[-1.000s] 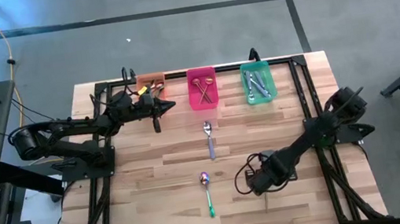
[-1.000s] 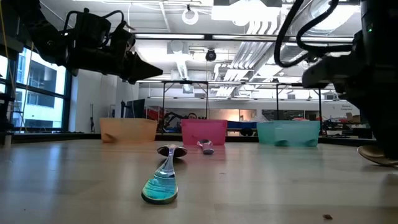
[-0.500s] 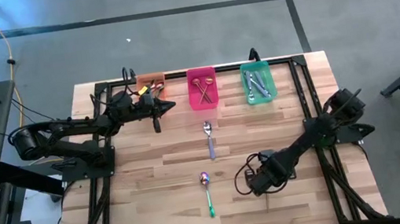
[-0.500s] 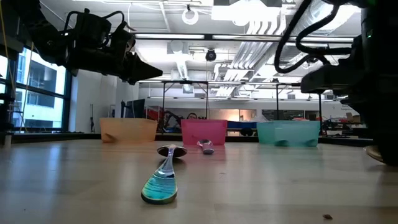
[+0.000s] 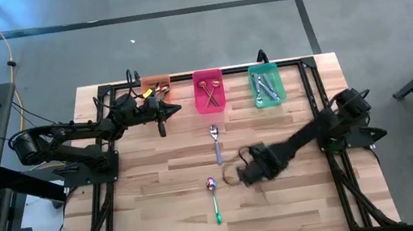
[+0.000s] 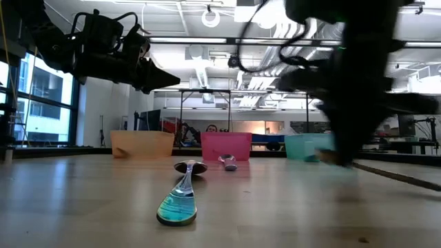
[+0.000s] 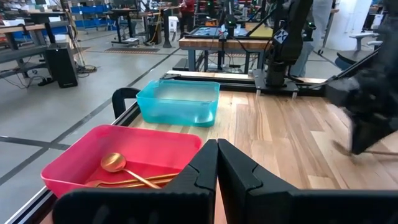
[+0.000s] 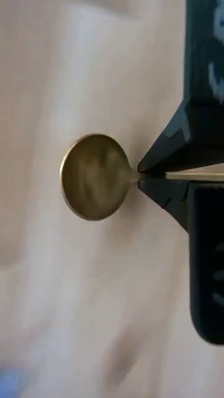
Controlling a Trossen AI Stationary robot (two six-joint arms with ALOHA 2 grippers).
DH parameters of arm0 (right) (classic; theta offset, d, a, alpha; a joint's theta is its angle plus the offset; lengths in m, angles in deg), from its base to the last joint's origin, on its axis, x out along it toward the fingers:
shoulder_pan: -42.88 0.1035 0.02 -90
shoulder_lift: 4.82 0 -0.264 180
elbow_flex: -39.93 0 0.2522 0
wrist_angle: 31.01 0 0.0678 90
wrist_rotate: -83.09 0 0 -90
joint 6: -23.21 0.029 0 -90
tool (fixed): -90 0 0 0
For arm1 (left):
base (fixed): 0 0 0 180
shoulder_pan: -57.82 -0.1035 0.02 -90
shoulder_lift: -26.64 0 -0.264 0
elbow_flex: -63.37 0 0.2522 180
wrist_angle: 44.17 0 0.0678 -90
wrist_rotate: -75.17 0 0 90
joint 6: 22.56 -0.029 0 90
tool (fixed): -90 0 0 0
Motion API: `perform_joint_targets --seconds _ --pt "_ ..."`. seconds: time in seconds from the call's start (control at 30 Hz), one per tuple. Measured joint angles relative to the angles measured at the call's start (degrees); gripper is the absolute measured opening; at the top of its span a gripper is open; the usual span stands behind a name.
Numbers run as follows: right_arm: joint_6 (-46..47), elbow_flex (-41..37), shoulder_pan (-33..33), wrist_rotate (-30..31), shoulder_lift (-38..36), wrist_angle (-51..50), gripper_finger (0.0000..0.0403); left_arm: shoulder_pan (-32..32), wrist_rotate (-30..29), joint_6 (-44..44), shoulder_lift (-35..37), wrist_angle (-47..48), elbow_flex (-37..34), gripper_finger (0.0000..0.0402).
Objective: Sort silverware by color (type)
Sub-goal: Put the yellow spoon into the pink bin
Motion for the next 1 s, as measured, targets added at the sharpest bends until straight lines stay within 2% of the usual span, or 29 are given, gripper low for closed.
perform_joint_targets --seconds 0.07,0.23,0.43,0.57,0.77,1.0 --pt "-3.31 0.76 -2.26 3.94 -1.00 0.17 0.0002 0.01 0.00 0.00 0.00 0.00 0.00 0.0000" --pt "-15.17 1.02 -11.38 6.76 -1.57 6.87 0.0000 0.01 -0.01 -0.02 0.00 -0.04 0.00 0.0000" --pt "-35.49 1.56 -23.60 5.94 -1.62 23.59 0.0000 0.01 -0.03 -0.20 0.00 0.04 0.00 0.0000" --pt "-45.35 4.73 -31.09 5.70 -1.68 30.71 0.0000 0.01 -0.04 -0.24 0.00 0.04 0.00 0.0000" --pt "-59.41 13.96 -40.38 2.58 -1.27 29.07 0.0000 0.01 -0.05 -0.39 0.00 0.02 -0.02 0.0000" --pt "-70.56 20.13 -49.36 -2.52 1.24 26.26 0.0000 0.01 -0.03 -0.20 0.00 -0.01 -0.02 0.0000"
